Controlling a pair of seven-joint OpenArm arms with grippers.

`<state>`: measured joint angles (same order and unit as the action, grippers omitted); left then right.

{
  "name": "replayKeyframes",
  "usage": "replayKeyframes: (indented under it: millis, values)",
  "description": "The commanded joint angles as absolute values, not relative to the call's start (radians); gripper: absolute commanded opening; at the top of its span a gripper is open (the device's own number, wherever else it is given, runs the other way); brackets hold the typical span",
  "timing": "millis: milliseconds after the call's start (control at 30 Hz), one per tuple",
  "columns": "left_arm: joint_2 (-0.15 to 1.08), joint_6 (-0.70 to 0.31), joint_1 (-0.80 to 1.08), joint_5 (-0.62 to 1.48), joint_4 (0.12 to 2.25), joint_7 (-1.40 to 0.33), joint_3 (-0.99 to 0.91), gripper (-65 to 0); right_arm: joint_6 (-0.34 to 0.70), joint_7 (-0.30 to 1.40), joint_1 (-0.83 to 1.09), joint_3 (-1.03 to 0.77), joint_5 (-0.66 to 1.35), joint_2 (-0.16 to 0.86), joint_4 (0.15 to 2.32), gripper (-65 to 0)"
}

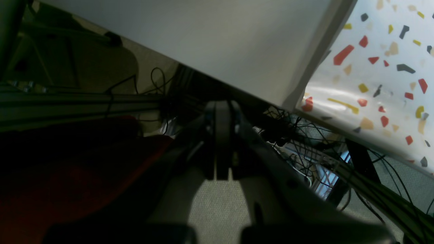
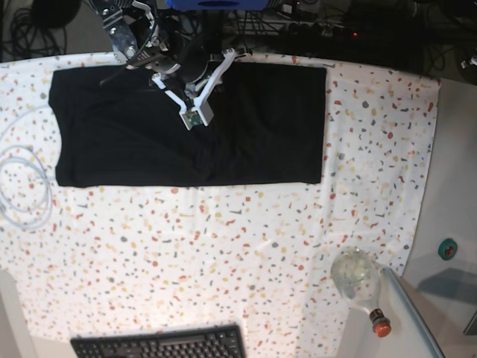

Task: Layout the t-shirt on the table in an organized manner, then fold the t-shirt properly
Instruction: 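Smooth the folded black shirt flat with the right gripper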

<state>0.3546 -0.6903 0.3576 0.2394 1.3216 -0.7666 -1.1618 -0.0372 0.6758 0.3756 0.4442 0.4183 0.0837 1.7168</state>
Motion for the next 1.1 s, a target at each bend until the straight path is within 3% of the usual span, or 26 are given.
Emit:
replayKeyframes:
  millis: [0, 567, 800, 933, 1067]
  values:
    - [0.38, -0.698, 0.363, 0.248, 1.336, -0.748, -1.168, -65.0, -0.031, 0.682, 0.367, 0.44, 0.427, 0.082, 1.735, -65.0]
    - [0.38, -0.698, 0.363, 0.248, 1.334, -0.748, -1.168, -65.0, -0.039, 0.667, 0.363, 0.438, 0.424, 0.084, 1.647, -65.0]
    - [0.38, -0.698, 0.363, 0.248, 1.334, -0.748, -1.168, -65.0, -0.177, 0.671, 0.387, 0.444, 0.429, 0.087, 1.681, -65.0]
    - [0.38, -0.698, 0.363, 0.248, 1.334, -0.746, -1.168, -65.0, -0.177, 0.665, 0.414, 0.447, 0.427, 0.116, 1.771, -51.6]
    - [0.38, -0.698, 0.36, 0.248, 1.334, -0.746, -1.167, -65.0, -0.179, 0.671, 0.42, 0.446, 0.423, 0.139, 1.857, -50.4]
